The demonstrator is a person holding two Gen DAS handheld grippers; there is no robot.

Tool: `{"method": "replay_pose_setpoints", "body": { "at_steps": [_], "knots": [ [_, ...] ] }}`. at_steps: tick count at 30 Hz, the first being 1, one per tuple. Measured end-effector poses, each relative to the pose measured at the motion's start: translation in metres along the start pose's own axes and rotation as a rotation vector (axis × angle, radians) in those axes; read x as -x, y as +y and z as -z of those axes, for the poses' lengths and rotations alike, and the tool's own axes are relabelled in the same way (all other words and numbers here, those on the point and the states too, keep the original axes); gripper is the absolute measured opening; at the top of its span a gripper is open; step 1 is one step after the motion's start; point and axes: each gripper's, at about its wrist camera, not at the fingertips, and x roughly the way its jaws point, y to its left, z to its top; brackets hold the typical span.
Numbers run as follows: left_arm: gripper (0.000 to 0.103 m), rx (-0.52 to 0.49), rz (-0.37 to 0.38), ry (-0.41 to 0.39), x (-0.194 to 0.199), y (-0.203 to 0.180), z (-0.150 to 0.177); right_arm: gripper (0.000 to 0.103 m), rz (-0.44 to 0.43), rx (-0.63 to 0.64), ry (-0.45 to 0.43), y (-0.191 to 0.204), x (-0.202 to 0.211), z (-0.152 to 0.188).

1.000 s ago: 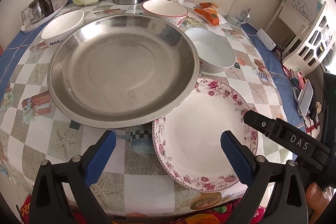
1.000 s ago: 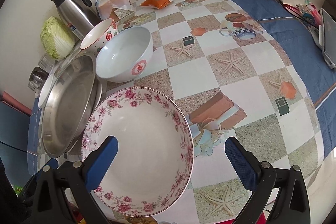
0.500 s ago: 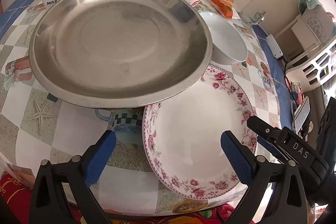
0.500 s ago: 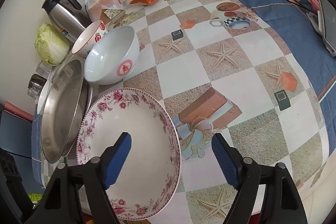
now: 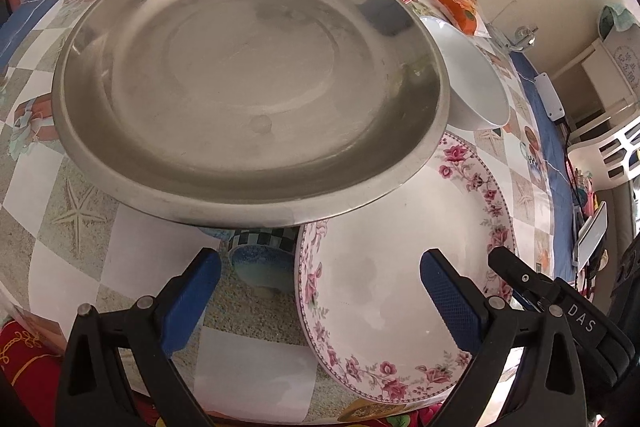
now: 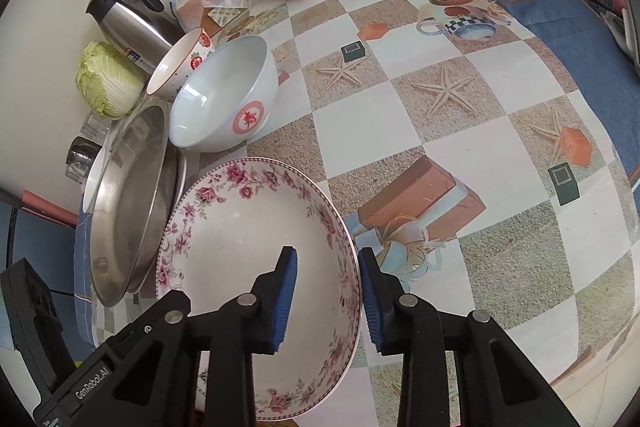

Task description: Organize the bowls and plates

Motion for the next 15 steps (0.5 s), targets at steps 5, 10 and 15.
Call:
{"method": "replay_pose_setpoints", "body": {
  "at_steps": [5, 10, 15],
  "knots": [
    [0.080, -0.018, -0.015, -0.004, -0.003, -0.005, -0.003, 0.023, 0.014, -0.004, 0.009, -0.002, -0.003, 0.000],
    [0.054, -0.039, -0.001, -0.010, -0.004, -0.010, -0.005, 0.017, 0.024, -0.009, 0.015, -0.005, -0.003, 0.000],
    [0.034, -0.041, -0.001, -0.021, -0.009, -0.012, -0.009, 0.016, 0.036, -0.007, 0.032, -0.005, -0.007, 0.000]
  ]
}}
